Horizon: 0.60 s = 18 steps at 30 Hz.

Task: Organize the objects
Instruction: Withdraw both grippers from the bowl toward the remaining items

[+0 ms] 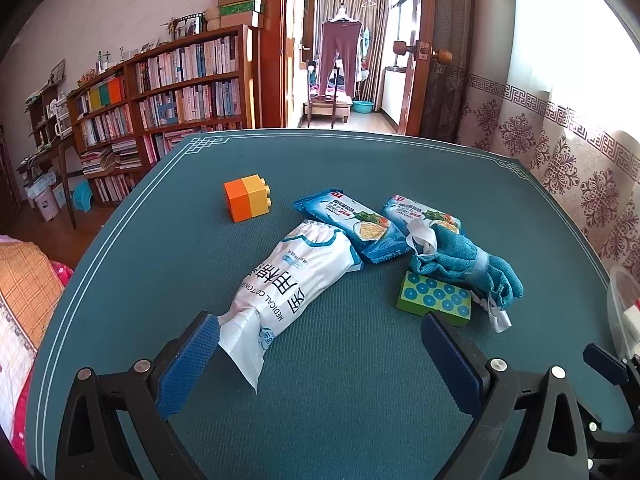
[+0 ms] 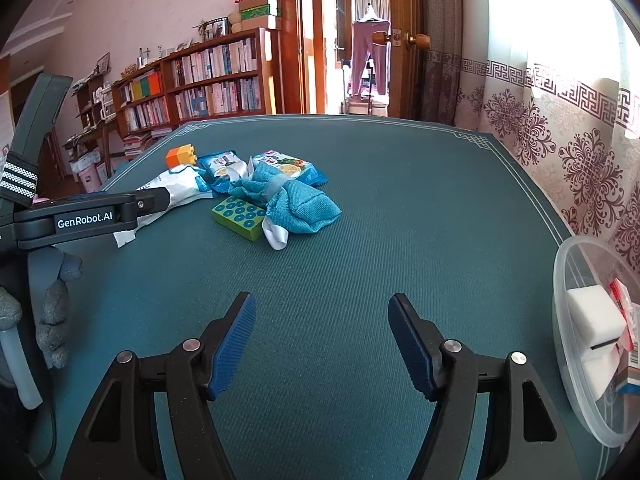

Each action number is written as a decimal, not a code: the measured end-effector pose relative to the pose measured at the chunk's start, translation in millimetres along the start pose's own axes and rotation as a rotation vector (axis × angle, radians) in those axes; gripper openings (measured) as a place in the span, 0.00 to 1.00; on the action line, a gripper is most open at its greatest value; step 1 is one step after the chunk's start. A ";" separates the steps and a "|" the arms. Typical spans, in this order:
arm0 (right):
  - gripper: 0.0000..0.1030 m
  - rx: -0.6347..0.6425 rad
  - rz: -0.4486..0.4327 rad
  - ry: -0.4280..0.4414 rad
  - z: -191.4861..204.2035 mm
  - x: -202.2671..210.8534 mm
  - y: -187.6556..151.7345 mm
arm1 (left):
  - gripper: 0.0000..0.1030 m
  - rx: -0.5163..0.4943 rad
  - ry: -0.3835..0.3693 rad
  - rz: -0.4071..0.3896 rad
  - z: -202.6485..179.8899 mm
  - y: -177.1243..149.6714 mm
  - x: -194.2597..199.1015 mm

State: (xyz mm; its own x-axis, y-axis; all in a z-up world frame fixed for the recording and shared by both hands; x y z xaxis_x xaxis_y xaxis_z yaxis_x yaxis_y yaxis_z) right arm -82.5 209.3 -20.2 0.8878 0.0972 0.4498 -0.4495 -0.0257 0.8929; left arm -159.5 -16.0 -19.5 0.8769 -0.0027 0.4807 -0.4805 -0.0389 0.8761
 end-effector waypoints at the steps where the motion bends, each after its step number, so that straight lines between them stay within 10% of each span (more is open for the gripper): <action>1: 0.68 -0.003 0.005 0.007 2.2 -2.3 0.3 | 1.00 0.000 0.010 -0.004 2.7 0.3 -0.2; 18: 0.68 -0.045 0.063 0.062 23.2 -28.0 -4.2 | 1.00 0.097 0.081 0.007 47.7 -1.5 -11.6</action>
State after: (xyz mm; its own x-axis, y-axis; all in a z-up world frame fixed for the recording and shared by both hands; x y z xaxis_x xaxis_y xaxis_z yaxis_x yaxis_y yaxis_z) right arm -103.2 183.6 -36.1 0.8505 0.1580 0.5017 -0.5096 0.0110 0.8604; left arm -168.1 -63.6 -28.0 0.8674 0.0776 0.4915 -0.4792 -0.1356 0.8672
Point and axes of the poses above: each gripper's, at about its wrist camera, not at the fingertips, and x roughly against the way its jaws point, z to its left, y to its top, the point moved 10 cm from there along -x, roughly the way its jaws point, and after that the axes turned 13 degrees about -z, right-handed, at the moved point
